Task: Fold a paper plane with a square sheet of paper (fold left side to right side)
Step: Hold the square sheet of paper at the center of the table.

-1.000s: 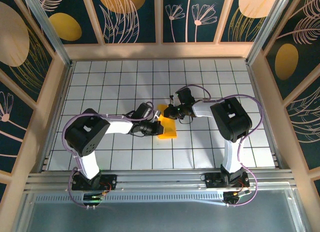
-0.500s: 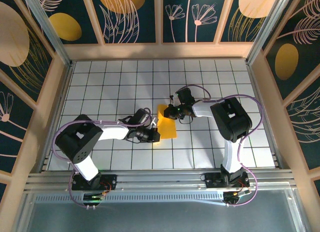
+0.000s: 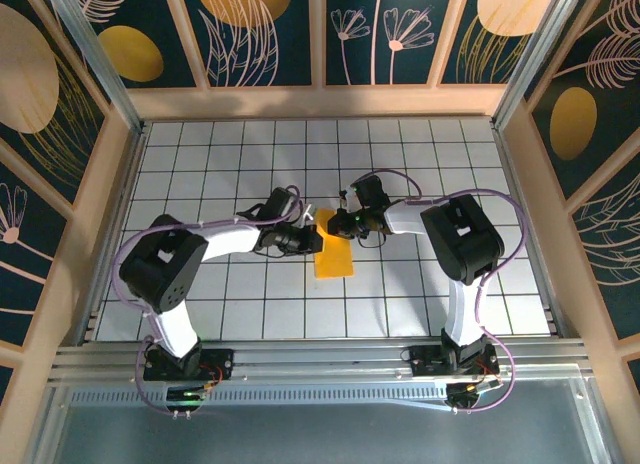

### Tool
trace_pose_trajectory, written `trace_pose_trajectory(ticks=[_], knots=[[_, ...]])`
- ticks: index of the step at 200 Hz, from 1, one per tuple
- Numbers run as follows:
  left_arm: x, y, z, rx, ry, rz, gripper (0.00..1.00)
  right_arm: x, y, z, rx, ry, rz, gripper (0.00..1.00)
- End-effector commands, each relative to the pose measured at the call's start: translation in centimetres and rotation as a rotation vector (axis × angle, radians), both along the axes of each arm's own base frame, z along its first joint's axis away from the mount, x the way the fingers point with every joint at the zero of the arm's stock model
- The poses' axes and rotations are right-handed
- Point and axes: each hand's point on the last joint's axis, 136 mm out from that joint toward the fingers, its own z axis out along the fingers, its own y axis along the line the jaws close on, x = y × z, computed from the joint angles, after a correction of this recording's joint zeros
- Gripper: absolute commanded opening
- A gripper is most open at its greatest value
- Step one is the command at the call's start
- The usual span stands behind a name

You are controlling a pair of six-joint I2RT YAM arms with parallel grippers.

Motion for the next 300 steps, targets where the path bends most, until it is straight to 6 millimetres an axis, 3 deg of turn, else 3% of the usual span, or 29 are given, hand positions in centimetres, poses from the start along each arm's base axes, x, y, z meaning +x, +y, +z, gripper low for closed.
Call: trace_pose_trajectory(ticks=[1, 22, 63, 84, 117, 151, 200, 222, 300], knots=[[-0.5, -0.4, -1.8, 0.010, 0.041, -0.041, 0.00, -1.5, -2.5, -3.6, -0.142, 0.076, -0.027, 0.00], [0.3, -1.2, -1.9, 0.002, 0.035, -0.044, 0.00, -1.5, -2.3, -3.5, -0.137, 0.076, -0.024, 0.00], [-0.6, -0.8, -3.5, 0.052, 0.061, -0.044, 0.00, -1.1, -1.9, -2.6, -0.117, 0.065, -0.019, 0.00], [-1.1, -0.2, -4.2, 0.085, 0.073, -0.033, 0.00, -0.2, -1.1, -0.6, -0.077, 0.032, -0.015, 0.00], [-2.2, 0.5, -5.1, 0.103, 0.104, -0.013, 0.00, 1.3, -0.8, 3.3, -0.057, -0.049, -0.028, 0.10], [-2.6, 0.0, -4.9, 0.092, 0.113, 0.005, 0.00, -0.2, -2.4, 5.4, -0.080, -0.068, -0.052, 0.10], [-3.0, -0.4, -4.8, 0.088, 0.115, 0.014, 0.00, -6.5, -3.7, 4.3, -0.042, 0.044, -0.066, 0.00], [-2.9, -0.5, -4.6, 0.086, 0.112, 0.017, 0.00, -9.0, -2.7, 2.6, -0.047, 0.094, -0.029, 0.00], [-1.5, -1.7, -2.2, 0.030, 0.069, 0.031, 0.00, -11.0, -4.5, -2.0, -0.191, 0.173, -0.027, 0.00]])
